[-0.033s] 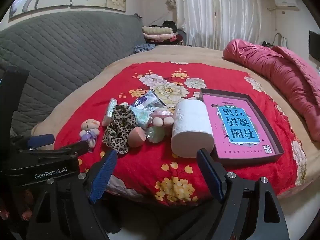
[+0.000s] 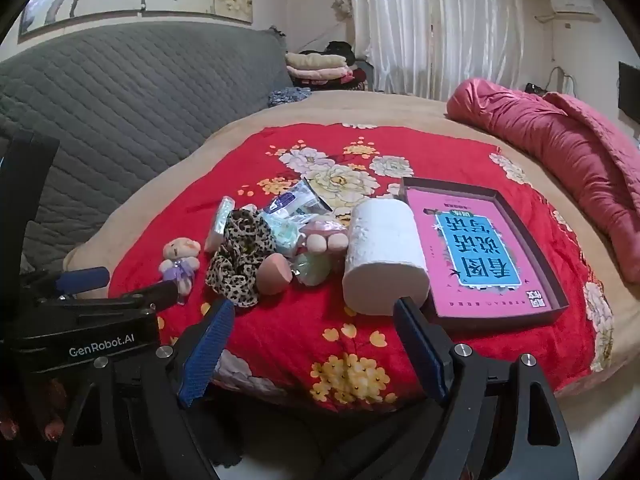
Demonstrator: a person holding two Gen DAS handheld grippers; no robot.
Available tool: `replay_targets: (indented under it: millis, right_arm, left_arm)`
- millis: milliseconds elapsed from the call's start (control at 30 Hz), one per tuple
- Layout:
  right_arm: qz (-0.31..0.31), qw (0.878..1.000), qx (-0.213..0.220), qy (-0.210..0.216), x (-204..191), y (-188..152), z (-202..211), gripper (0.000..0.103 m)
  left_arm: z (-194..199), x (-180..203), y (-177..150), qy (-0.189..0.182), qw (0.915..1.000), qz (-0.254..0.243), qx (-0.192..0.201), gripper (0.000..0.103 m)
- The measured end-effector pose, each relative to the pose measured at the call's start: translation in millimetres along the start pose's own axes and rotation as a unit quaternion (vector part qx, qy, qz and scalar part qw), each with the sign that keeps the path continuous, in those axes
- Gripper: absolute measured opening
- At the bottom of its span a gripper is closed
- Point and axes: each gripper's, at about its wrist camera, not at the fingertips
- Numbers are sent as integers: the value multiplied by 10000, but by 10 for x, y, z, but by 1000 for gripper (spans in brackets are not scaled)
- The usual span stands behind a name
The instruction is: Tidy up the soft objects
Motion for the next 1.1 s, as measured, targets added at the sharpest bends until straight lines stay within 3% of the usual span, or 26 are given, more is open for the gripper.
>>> replay_targets:
  millis: [133,167,1100]
  right_arm:
    - [34,10000,57,-45,51,-3,42,83]
    - [19,10000,53,-35,67,-6,47,83]
    - [-19,10000,61,-20,39,18,22,83]
  left_arm:
    - [-4,65,-20,47,9999,65,-67,84]
    - [-14,-23,-14,-225,9997,-8,-9,84]
    - [11,40,13,-302,9994,-65,136,84]
Point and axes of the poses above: each gripper's, at about its wrist camera, not at the fingertips, and z roughly against the way its jaws point, x to its right, y to its top, and after that the axes turned 3 degrees about y, right-handed
